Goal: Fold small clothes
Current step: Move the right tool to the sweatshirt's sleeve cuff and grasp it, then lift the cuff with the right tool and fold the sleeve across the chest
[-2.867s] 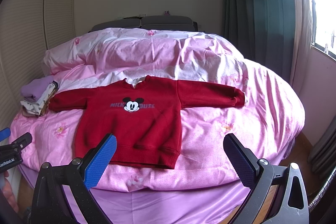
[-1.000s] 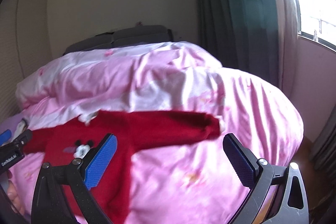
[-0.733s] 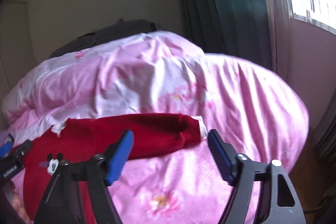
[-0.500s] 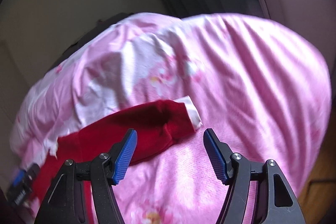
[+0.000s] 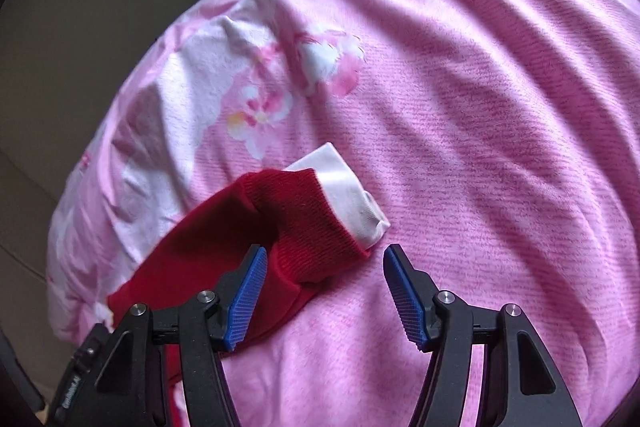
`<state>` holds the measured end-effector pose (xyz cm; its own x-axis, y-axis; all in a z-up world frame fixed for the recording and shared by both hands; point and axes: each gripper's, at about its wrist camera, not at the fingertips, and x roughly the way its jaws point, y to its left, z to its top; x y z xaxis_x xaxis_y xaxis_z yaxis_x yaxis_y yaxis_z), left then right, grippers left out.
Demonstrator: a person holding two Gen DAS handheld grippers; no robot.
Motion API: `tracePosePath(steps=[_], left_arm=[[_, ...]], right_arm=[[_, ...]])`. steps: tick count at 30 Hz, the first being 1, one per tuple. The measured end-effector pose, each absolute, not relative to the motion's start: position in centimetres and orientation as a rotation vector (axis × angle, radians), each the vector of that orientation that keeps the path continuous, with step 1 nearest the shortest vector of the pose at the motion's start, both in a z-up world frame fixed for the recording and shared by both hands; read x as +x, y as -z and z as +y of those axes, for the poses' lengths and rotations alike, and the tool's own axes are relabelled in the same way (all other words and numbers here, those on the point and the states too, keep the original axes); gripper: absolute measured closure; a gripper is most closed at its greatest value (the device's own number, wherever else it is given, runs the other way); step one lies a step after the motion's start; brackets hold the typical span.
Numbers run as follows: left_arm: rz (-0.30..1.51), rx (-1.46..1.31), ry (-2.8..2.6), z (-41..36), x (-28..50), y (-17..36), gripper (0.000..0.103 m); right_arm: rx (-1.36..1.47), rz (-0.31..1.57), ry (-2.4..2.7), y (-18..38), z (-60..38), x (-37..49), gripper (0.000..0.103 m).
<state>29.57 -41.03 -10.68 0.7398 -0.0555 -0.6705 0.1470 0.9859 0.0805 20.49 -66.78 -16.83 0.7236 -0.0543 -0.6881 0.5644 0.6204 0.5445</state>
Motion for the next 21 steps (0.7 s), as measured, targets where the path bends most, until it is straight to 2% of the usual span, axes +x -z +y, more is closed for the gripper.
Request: tracePosePath(steps=[7,12,16,21], left_arm=[[0.753,0.137,0.115,-41.4,30.0,11.8,0.000],[0.749,0.139,0.112,-40.8,29.9,11.5,0.000],[0.734,0.135,0.097,-39.1,29.6,10.6,0.000],[0.719,0.114,0.070,-35.5,28.8,8.8,0.000]], right_arm=[[0.958,0.654,0.339,19.4,-68.5,21.7,0.040],[0.999,0.604,0.270,19.0,-68.7,21.5,0.074],[0.920,0.553,0.274,16.1,-67.2,20.4,0.080],[0.806,0.524,0.280,11.9,-64.7,20.5,0.082]])
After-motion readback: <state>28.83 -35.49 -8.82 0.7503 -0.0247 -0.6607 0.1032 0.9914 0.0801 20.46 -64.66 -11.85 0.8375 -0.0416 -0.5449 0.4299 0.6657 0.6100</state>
